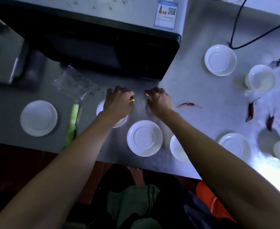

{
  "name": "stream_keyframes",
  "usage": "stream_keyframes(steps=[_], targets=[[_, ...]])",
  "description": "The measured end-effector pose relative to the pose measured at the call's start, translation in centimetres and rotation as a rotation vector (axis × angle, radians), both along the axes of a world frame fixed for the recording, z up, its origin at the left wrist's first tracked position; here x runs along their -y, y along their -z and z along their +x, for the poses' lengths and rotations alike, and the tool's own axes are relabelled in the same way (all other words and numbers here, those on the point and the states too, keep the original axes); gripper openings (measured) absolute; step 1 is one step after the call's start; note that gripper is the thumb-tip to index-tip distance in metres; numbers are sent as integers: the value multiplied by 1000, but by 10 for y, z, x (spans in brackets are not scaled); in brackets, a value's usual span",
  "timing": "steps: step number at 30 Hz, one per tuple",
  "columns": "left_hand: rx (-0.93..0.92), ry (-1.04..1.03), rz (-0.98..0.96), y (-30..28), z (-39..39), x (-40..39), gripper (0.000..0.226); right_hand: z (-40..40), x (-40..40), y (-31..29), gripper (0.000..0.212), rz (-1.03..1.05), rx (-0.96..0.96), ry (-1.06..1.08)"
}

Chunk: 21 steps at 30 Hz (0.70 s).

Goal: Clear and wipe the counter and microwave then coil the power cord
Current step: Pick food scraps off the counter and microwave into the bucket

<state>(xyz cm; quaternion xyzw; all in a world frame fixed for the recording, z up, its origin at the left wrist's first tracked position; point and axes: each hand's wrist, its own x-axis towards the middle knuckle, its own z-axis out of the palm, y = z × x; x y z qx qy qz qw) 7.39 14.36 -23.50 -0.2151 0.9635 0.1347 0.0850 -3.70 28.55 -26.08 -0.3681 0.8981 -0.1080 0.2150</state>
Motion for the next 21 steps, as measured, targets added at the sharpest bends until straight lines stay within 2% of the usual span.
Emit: stream_keyframes(steps=[3, 11, 21], targets=[[81, 29, 3, 11, -7, 6, 10, 0, 8, 6, 35, 24, -54, -13], [139, 53, 40, 22, -17, 15, 16, -2, 10, 15, 30, 42, -120, -21], [24, 45, 134, 26, -17, 22, 10, 4, 16, 16, 32, 134, -133, -6]])
